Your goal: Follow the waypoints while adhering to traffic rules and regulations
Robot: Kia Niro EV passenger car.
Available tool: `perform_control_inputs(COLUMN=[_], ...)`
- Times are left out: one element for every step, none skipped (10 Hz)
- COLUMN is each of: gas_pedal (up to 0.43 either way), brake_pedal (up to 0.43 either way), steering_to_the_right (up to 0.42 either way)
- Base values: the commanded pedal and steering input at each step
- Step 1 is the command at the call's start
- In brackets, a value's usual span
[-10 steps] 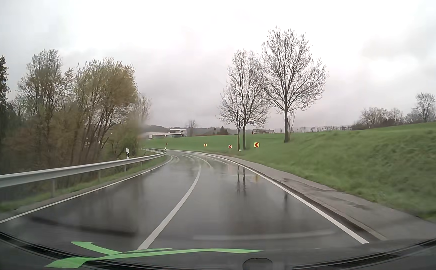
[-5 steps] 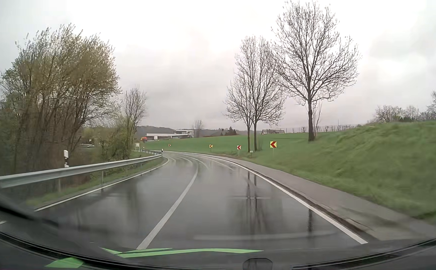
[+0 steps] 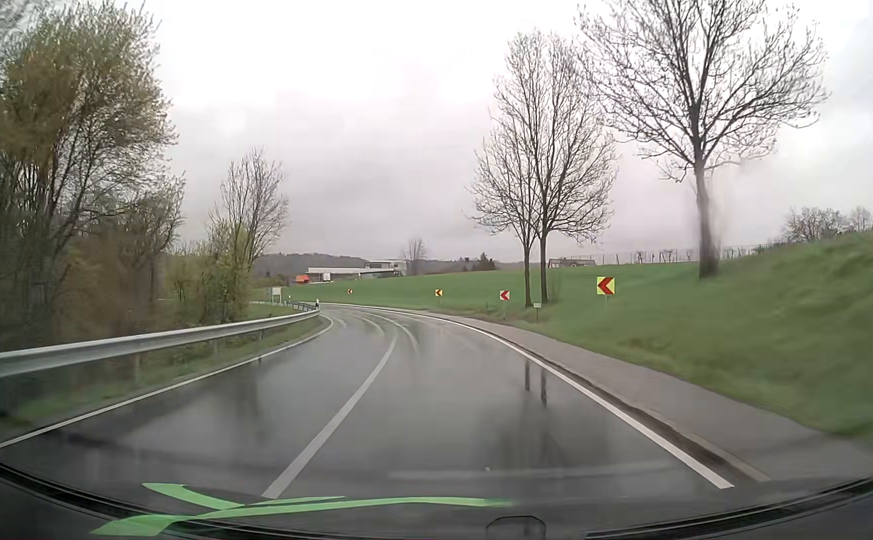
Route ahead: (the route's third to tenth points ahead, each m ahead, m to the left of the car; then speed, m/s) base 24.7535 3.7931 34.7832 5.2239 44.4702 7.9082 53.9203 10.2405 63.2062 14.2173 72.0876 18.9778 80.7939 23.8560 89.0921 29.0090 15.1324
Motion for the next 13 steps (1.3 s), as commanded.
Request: perform_control_inputs(gas_pedal=[0.0,0.0,0.0,0.0,0.0,0.0,0.0,0.0,0.0,0.0,0.0,0.0,0.0], brake_pedal=[0.0,0.0,0.0,0.0,0.0,0.0,0.0,0.0,0.0,0.0,0.0,0.0,0.0], steering_to_the_right=[-0.028,-0.028,-0.028,-0.028,-0.029,-0.028,-0.029,-0.028,-0.028,-0.028,-0.029,-0.029,-0.029])
